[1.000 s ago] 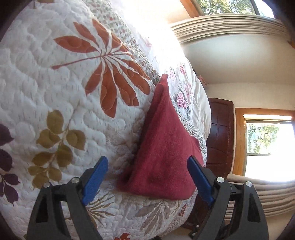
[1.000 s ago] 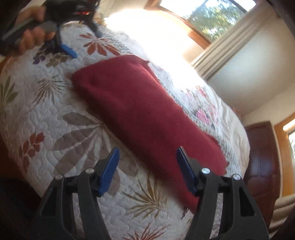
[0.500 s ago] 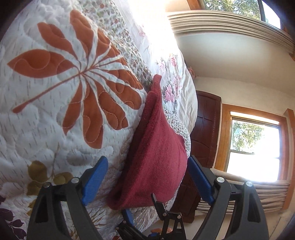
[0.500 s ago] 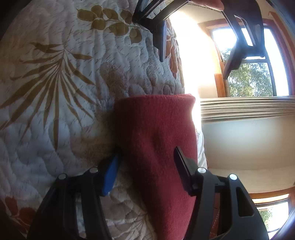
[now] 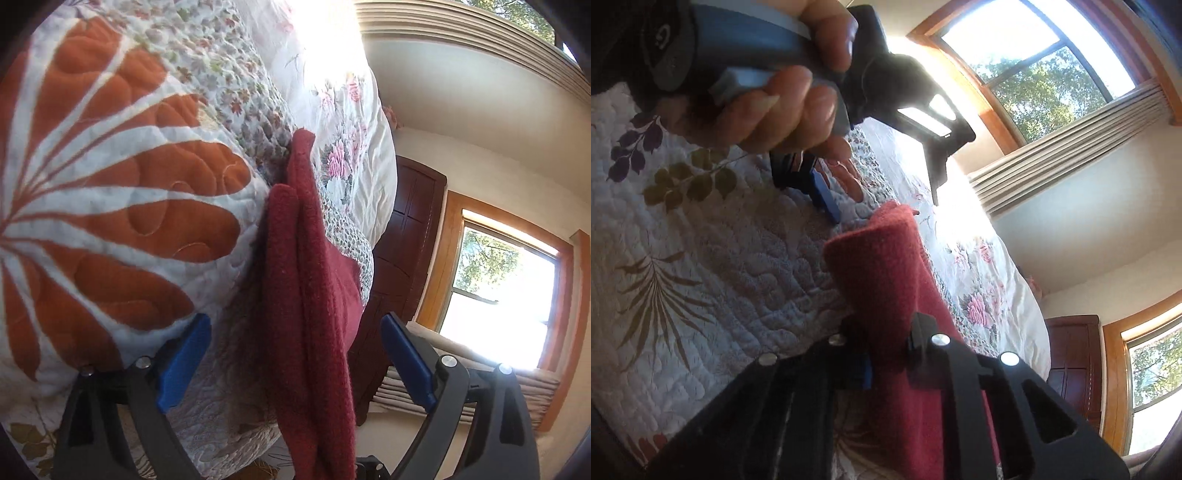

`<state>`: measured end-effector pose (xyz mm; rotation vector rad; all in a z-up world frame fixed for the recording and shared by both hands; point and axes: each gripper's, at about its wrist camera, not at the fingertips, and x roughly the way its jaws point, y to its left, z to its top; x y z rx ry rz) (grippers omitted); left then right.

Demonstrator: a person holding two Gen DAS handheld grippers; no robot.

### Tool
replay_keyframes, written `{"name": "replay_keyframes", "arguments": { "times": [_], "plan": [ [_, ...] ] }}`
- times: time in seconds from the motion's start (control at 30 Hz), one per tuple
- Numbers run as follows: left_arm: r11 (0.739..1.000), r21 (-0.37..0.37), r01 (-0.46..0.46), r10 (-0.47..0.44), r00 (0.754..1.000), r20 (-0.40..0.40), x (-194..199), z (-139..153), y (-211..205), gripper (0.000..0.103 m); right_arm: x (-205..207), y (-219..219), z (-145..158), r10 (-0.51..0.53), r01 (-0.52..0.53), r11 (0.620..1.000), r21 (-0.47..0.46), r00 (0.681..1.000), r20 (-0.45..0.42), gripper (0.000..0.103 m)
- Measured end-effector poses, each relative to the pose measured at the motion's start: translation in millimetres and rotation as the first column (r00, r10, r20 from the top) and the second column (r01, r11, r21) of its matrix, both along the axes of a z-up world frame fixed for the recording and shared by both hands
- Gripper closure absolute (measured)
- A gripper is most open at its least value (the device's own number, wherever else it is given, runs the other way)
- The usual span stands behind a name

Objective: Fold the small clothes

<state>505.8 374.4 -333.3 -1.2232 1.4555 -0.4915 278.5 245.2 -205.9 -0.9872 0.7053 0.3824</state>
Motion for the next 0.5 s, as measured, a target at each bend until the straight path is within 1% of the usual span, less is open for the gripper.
{"name": "replay_keyframes", "arguments": {
  "times": [0.1,0.17,0.23,0.27,0.3,0.33,0.37,0.4,0.43,0.5],
  "plan": [
    [0.996,0.039,0.077,-0.075,0.996,-0.042,28,-6,-21,0.007,2,-1,2,-0.008,0.009,1.0,0.025,1.0,-0.012,0.093],
    [0.992,0.045,0.121,-0.117,0.989,-0.088,42,-11,-32,0.007,4,-4,7,-0.016,0.017,0.999,0.043,1.0,-0.016,0.093],
    [0.987,0.053,0.149,-0.142,0.984,-0.109,51,-11,-38,0.009,3,-3,10,-0.028,0.029,0.998,0.059,0.999,-0.018,0.094],
    [0.983,0.068,0.172,-0.165,0.981,-0.099,55,-8,-42,0.021,5,-5,13,-0.034,0.035,0.997,0.07,0.999,-0.02,0.094],
    [0.973,0.087,0.215,-0.208,0.975,-0.083,59,-3,-49,0.053,2,-5,13,-0.041,0.043,0.996,0.082,0.999,-0.023,0.094],
    [0.964,0.115,0.239,-0.232,0.97,-0.077,63,2,-54,0.059,4,-6,15,-0.049,0.051,0.994,0.094,0.999,-0.022,0.094],
    [0.959,0.136,0.25,-0.242,0.968,-0.071,65,7,-57,0.069,5,-7,18,-0.055,0.057,0.993,0.106,0.998,-0.021,0.094],
    [0.953,0.158,0.259,-0.252,0.966,-0.065,66,12,-58,0.081,7,-9,22,-0.065,0.068,0.99,0.123,0.998,-0.024,0.094],
    [0.949,0.176,0.259,-0.253,0.966,-0.058,67,18,-59,0.081,9,-14,23,-0.076,0.079,0.987,0.141,0.997,-0.027,0.094],
    [0.946,0.199,0.255,-0.253,0.967,-0.034,68,33,-61,0.085,17,-22,31,-0.099,0.103,0.978,0.182,0.995,-0.028,0.094]
  ]
}}
